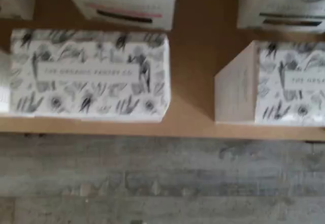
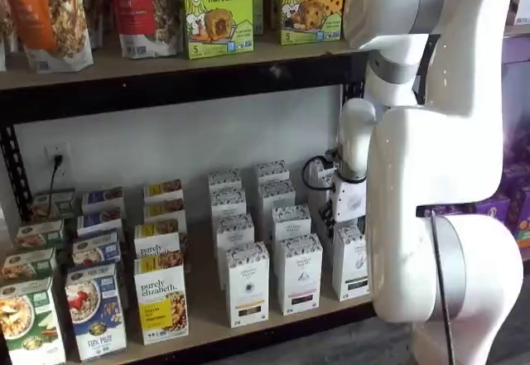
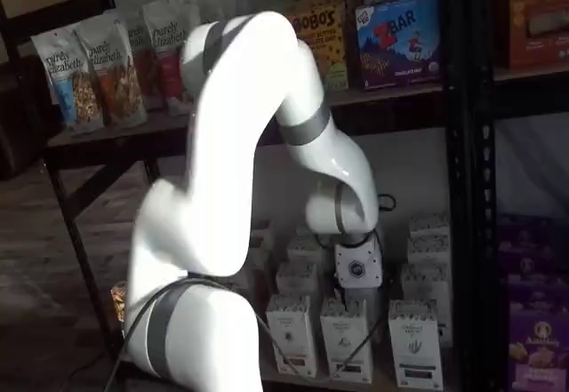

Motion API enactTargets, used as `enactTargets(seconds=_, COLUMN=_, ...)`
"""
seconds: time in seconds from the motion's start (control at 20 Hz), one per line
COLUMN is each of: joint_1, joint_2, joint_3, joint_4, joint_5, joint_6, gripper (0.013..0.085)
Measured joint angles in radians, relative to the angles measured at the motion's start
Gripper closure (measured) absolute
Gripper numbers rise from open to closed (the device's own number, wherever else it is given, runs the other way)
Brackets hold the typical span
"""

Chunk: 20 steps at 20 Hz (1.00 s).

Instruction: Pick up the white box with a green strip in the middle, on the bottom shelf, the sixth box from the left

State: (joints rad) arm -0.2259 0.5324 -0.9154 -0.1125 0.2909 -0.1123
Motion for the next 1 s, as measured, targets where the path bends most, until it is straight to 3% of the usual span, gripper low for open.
enactTargets(seconds=0.25, joint_1=-0.027, joint_2=0.079, joint_3=-0.099, joint_4=0.001, joint_5=0.011, joint_6=-0.028, gripper=0.013)
enactTargets(seconds=0.4, joint_1=-0.037, joint_2=0.116, joint_3=-0.141, joint_4=0.036, joint_5=-0.003, joint_6=-0.072, gripper=0.013)
enactTargets(seconds=0.6, joint_1=-0.049, joint_2=0.146, joint_3=-0.178, joint_4=0.02, joint_5=-0.001, joint_6=-0.068, gripper=0.013)
enactTargets(seconds=0.75, joint_1=-0.054, joint_2=0.16, joint_3=-0.196, joint_4=0.043, joint_5=0.0, joint_6=-0.094, gripper=0.013)
enactTargets(seconds=1.0, joint_1=-0.06, joint_2=0.172, joint_3=-0.214, joint_4=0.037, joint_5=0.002, joint_6=-0.094, gripper=0.013)
